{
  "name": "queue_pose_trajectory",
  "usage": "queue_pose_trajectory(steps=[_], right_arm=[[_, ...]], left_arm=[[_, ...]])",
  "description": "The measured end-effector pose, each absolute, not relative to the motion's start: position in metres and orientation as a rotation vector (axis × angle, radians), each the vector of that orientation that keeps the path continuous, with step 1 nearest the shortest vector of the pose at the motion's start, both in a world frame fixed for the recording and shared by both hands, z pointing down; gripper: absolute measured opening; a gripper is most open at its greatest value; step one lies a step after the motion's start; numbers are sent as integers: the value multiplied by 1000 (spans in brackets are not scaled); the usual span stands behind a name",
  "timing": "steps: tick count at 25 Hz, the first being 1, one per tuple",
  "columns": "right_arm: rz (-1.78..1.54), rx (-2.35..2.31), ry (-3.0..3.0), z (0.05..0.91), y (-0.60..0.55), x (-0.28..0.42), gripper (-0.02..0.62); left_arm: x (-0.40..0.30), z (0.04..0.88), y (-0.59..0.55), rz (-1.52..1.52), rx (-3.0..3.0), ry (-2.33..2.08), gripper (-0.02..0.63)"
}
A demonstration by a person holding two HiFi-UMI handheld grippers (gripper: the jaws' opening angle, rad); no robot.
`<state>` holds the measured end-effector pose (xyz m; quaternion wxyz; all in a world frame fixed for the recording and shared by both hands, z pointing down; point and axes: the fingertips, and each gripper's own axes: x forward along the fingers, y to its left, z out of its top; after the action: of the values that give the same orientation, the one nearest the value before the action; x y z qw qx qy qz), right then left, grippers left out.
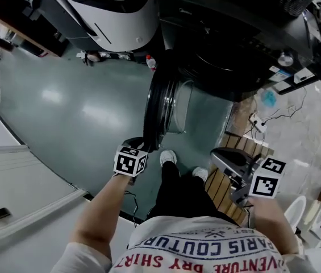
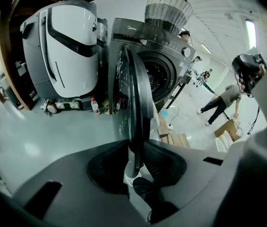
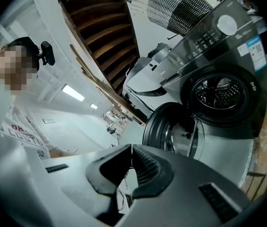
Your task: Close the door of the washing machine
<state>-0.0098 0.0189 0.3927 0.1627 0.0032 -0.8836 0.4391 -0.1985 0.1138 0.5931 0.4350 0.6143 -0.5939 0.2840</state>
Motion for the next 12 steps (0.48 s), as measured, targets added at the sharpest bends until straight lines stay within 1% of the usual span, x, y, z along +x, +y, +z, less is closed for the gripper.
queue_pose_trajectory(steps=[7,12], right_arm=[[1296,107,-2541,392,11,40,23],[1330,200,-2548,396,2,77,23]], left_arm=[[-129,594,86,690,1559,-1396,121],[-83,596,59,619,1564,-1336,139]])
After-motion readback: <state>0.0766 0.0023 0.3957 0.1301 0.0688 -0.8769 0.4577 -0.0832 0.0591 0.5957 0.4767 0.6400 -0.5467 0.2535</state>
